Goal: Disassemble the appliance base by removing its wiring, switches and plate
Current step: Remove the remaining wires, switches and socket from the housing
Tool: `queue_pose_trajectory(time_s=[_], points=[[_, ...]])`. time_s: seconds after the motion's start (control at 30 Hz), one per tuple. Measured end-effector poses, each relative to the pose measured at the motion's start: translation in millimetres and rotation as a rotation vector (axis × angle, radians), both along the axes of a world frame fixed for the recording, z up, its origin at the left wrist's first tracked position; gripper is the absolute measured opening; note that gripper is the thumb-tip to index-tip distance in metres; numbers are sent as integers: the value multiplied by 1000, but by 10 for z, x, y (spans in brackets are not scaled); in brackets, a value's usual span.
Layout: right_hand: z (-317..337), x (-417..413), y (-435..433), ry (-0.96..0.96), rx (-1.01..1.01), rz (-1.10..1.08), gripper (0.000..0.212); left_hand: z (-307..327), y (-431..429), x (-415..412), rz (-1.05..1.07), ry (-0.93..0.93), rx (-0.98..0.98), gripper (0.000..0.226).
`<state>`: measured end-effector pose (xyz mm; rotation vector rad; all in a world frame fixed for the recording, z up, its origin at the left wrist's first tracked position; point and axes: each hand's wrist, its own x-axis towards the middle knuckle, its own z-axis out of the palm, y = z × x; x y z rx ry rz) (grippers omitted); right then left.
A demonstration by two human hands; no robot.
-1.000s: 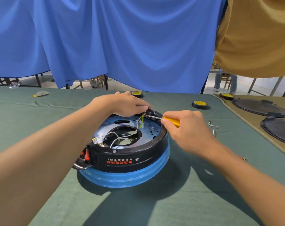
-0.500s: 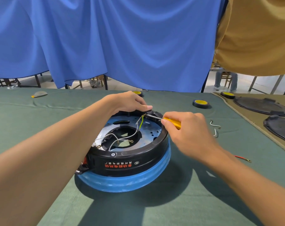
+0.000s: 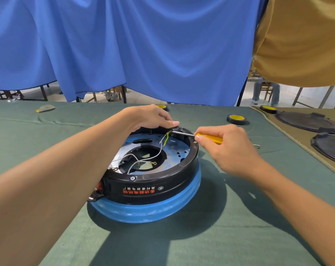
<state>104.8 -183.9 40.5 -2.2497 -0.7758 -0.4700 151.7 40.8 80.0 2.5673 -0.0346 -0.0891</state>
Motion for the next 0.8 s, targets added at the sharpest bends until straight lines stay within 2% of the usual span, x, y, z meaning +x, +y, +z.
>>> queue_pose_trajectory(time_s=[0.07, 0.2, 0.4, 0.7, 0.8], points=[[-23, -66, 27, -113, -52, -27, 22, 0, -2, -6, 3, 2, -6, 28], [12, -123, 63, -158, -113, -21, 25, -3, -2, -5, 1, 1, 2, 27], [59, -124, 83, -122, -157, 8, 29, -19, -4, 8, -13, -5, 33, 29], [57, -11, 18, 122, 37, 37, 23, -15, -5, -3, -6, -17, 30, 28], [7, -40, 15, -18, -25, -16, 23, -20, 0, -7, -5, -23, 28, 29]])
